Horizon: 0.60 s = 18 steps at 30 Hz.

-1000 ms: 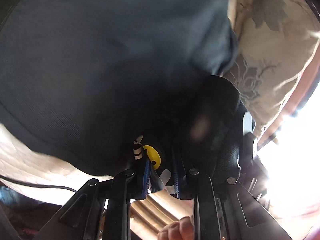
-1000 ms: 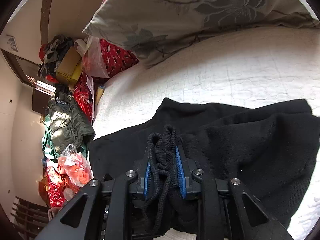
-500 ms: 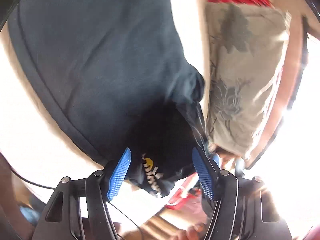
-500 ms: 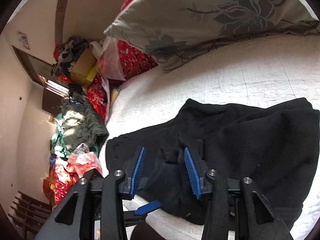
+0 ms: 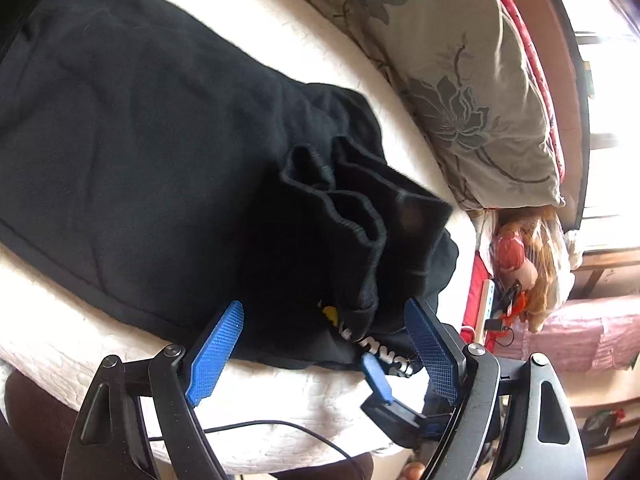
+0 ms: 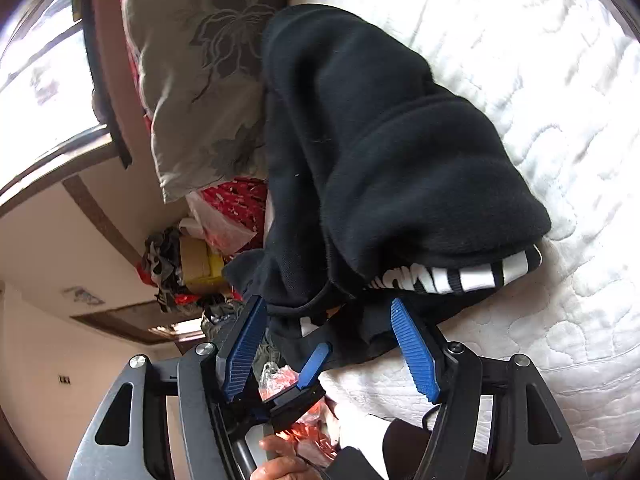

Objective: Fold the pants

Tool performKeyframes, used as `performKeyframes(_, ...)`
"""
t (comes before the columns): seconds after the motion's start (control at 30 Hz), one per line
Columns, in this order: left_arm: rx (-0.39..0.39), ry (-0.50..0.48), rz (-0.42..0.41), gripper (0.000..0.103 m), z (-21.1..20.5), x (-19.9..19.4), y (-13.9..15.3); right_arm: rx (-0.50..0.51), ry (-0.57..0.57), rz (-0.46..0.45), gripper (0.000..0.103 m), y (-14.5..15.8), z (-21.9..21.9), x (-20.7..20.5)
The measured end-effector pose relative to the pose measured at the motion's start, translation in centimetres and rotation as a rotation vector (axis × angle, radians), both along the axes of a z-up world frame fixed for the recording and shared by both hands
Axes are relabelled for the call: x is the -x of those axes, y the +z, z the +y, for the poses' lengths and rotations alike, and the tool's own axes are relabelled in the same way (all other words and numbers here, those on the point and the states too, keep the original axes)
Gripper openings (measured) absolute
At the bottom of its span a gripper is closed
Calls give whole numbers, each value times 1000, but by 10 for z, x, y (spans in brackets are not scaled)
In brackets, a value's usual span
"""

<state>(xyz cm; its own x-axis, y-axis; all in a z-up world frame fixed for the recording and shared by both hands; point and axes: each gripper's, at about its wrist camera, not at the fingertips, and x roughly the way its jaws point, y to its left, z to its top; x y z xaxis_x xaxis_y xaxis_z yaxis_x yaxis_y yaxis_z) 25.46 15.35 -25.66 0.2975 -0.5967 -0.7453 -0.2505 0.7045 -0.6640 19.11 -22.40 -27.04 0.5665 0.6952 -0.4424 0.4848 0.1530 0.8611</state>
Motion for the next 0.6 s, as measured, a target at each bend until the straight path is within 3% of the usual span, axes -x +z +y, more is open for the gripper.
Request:
performKeyframes(0.17,-184,-96,-69,87,-30,-25,21,-49,-136,35,70,-11,-1,4)
performKeyframes(0.27,-271,-145,-66,87,-51,-36,24,-58,-181,60,72,-14,-3,7)
performKeyframes(0.43,-298,-168,35,85,-76,-60,1,-79,-315,107,74,-22,-9,25)
performKeyframes(0.5,-272,-109,64,69,-71,-64,-4,-102,-346,97,74,-24,-12,25)
performKeyframes(0.53,-253,-92,69,44,-69,-67,-4,-93,-342,83,70,-22,-13,23)
performKeyframes(0.57,-236,-82,78,31,-66,-71,-5,-65,-338,61,55,-19,-16,20)
performKeyframes(0.6,-219,-69,92,30,-61,-71,-5,-32,-328,42,42,-14,-19,17)
